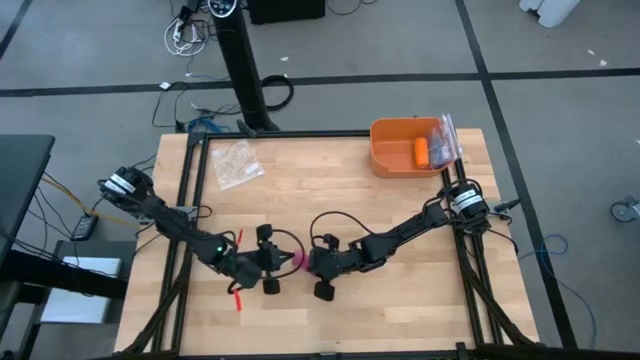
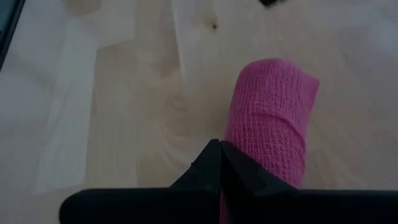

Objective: Roll bandage
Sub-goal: Roll the pink bandage

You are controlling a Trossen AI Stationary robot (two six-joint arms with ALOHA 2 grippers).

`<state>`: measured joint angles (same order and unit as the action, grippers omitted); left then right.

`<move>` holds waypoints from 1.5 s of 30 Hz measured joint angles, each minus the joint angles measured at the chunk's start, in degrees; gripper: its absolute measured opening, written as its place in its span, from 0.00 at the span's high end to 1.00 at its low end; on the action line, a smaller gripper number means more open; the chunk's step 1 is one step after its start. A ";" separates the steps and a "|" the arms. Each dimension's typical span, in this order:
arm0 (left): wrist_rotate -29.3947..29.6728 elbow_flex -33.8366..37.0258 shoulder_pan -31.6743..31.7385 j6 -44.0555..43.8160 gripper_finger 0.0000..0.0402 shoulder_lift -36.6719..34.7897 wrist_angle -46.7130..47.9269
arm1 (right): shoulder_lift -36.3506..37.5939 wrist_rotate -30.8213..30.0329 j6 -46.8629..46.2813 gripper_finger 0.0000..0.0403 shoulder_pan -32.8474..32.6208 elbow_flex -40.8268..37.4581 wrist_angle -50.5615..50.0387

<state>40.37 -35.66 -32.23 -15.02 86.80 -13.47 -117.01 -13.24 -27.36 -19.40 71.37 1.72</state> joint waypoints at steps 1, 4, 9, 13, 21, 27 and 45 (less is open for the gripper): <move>-0.50 0.00 0.29 -0.01 0.99 0.78 -0.83 | 0.00 0.45 -0.01 0.99 0.01 0.00 -0.02; -0.82 0.00 0.79 0.01 0.99 3.10 -2.51 | 0.00 1.69 -0.47 0.99 -0.21 0.00 -0.25; -1.88 0.00 1.01 0.02 0.99 6.29 -7.12 | -0.02 1.90 -0.91 0.99 -0.85 -0.08 -0.59; -3.01 0.00 1.09 -0.08 0.99 9.48 -9.10 | -0.04 2.06 -0.95 0.98 -0.81 -0.11 -0.70; -2.45 -0.09 0.97 -1.34 0.99 12.88 -11.52 | 1.63 2.28 -0.60 0.97 -1.64 -0.33 -1.33; -2.83 -0.09 -0.21 -1.88 0.99 12.81 -11.52 | 6.40 -5.21 0.87 0.91 -4.34 -0.23 -0.95; -4.39 -0.11 -0.26 -1.73 0.98 -6.28 1.33 | 9.95 -11.01 6.28 0.84 -6.15 -0.13 -5.76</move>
<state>35.98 -35.77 -32.49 -16.75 80.52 -12.15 -107.06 -24.25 -21.09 -25.55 71.24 -4.05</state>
